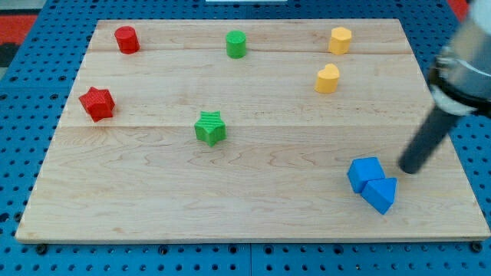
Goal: Place the green star at the bottom center of the board
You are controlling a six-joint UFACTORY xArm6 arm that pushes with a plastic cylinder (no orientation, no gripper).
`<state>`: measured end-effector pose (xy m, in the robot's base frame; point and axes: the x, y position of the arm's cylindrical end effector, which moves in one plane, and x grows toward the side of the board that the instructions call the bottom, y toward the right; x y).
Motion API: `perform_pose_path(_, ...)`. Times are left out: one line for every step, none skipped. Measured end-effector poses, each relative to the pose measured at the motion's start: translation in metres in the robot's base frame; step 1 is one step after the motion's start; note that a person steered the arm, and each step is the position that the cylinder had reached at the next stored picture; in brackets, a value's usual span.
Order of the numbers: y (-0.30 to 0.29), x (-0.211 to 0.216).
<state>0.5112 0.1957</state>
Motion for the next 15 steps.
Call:
perform_pose_path(-0.05, -0.034)
perform_pose_path(-0.131, -0.074)
perform_pose_path(-0.21, -0.093)
perform_pose_path(-0.241, -0.078)
perform_pose_path(-0.242, -0.039)
perform_pose_path(-0.243, -0.042)
perform_pose_path(-0.245, -0.079)
perform_pose_path(-0.274, -0.053)
perform_pose_path(-0.251, -0.014)
perform_pose_path(-0.234, 0.007)
perform_pose_path(-0.247, -0.034)
perform_pose_path(-0.297, -0.015)
perform_pose_path(-0.299, 0.022)
perform_pose_path(-0.276, 0.04)
perform_pose_path(-0.249, 0.046)
